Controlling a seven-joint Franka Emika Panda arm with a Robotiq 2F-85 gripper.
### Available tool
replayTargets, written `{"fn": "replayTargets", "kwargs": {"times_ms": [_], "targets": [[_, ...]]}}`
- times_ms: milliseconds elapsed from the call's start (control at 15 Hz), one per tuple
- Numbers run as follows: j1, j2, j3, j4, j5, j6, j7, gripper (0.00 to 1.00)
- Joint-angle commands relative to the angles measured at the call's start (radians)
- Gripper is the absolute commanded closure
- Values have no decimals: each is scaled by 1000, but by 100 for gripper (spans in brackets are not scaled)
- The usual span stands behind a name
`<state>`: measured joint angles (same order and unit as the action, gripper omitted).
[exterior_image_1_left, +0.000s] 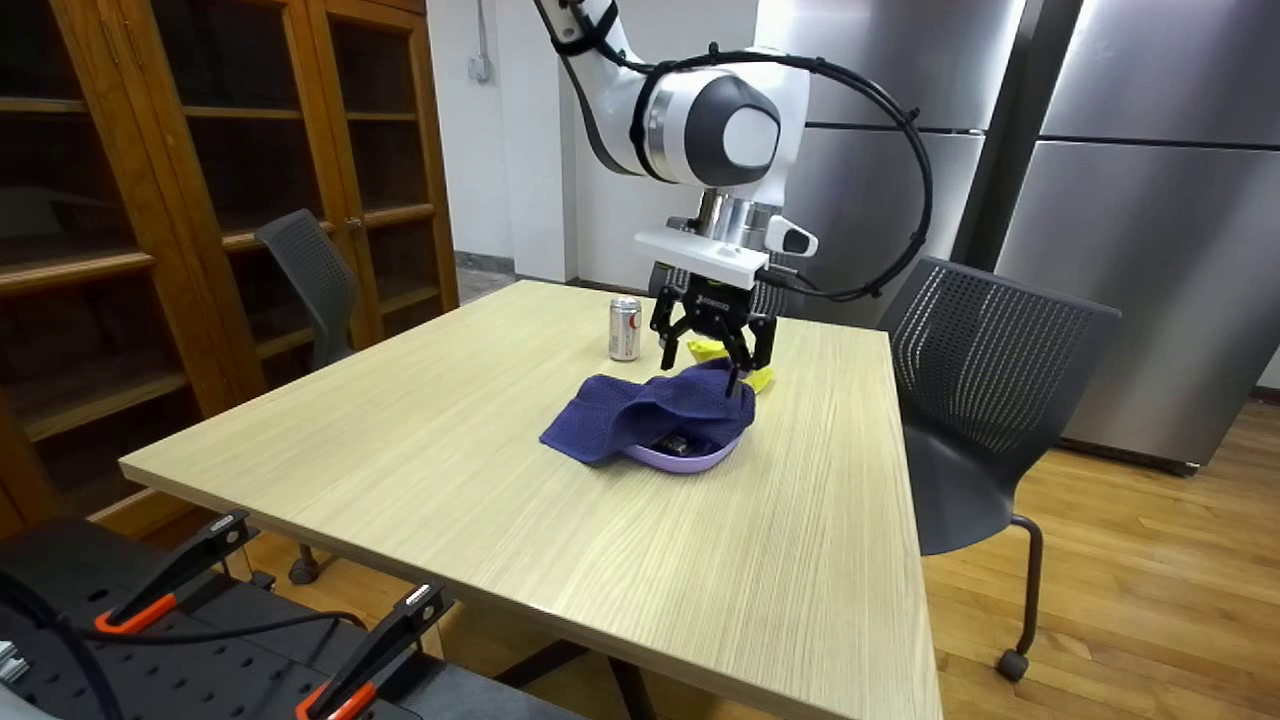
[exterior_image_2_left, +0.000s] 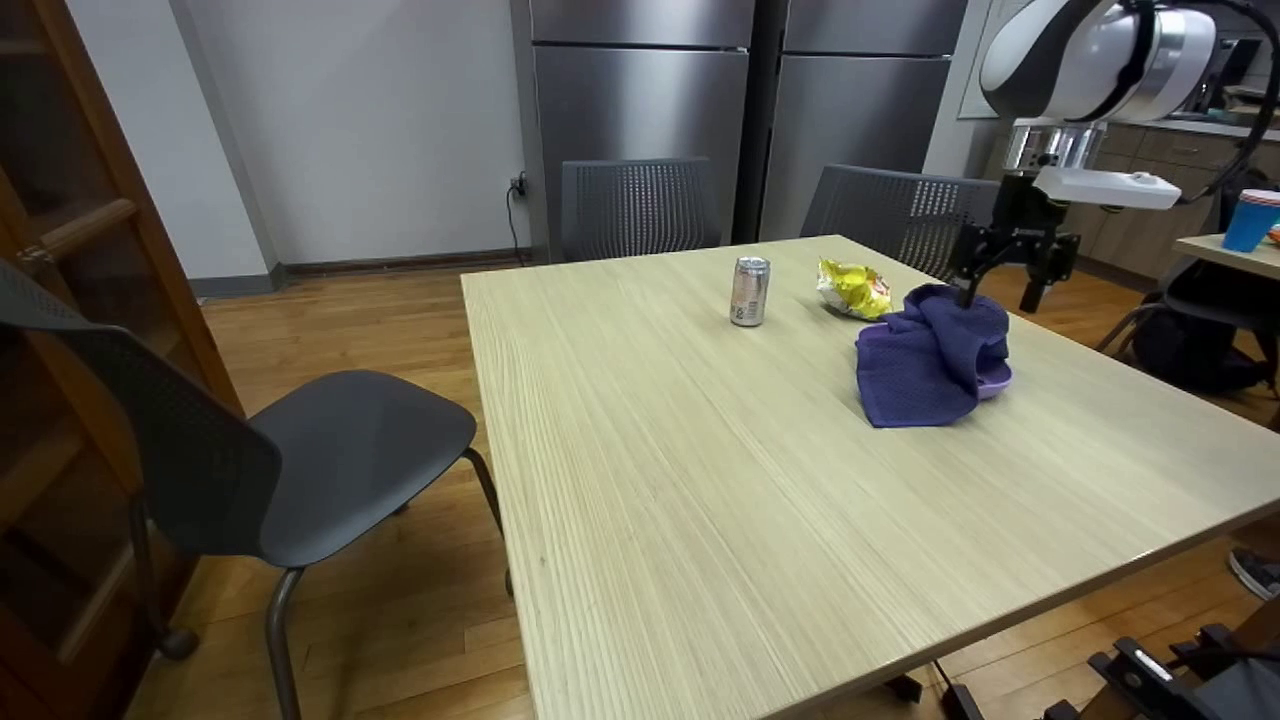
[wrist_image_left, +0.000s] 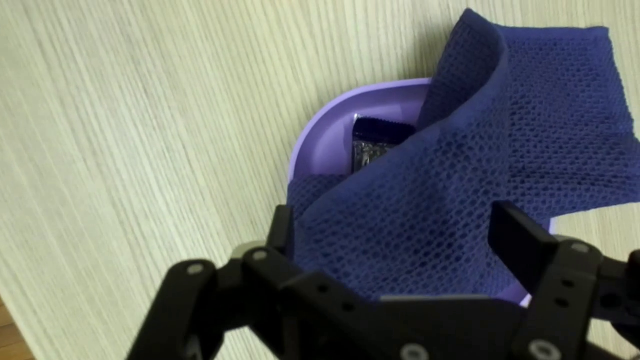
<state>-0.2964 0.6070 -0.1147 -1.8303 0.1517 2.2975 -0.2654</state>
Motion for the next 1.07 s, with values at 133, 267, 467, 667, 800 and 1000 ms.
{"fn": "replayTargets", "kwargs": {"times_ms": [133,267,467,667,800,1000], "targets": [[-37,-37,30,-78,116,12,27,0],[-46,-43,30,-103,160,23,24,0],[-75,-50,38,-142,241,35,6,0],[-117,-43,60,-162,339,38,-27,0],[-141,-42,72,-171,400,39,-45,0],[-155,-43,75,-174,458,45,-73,0]]}}
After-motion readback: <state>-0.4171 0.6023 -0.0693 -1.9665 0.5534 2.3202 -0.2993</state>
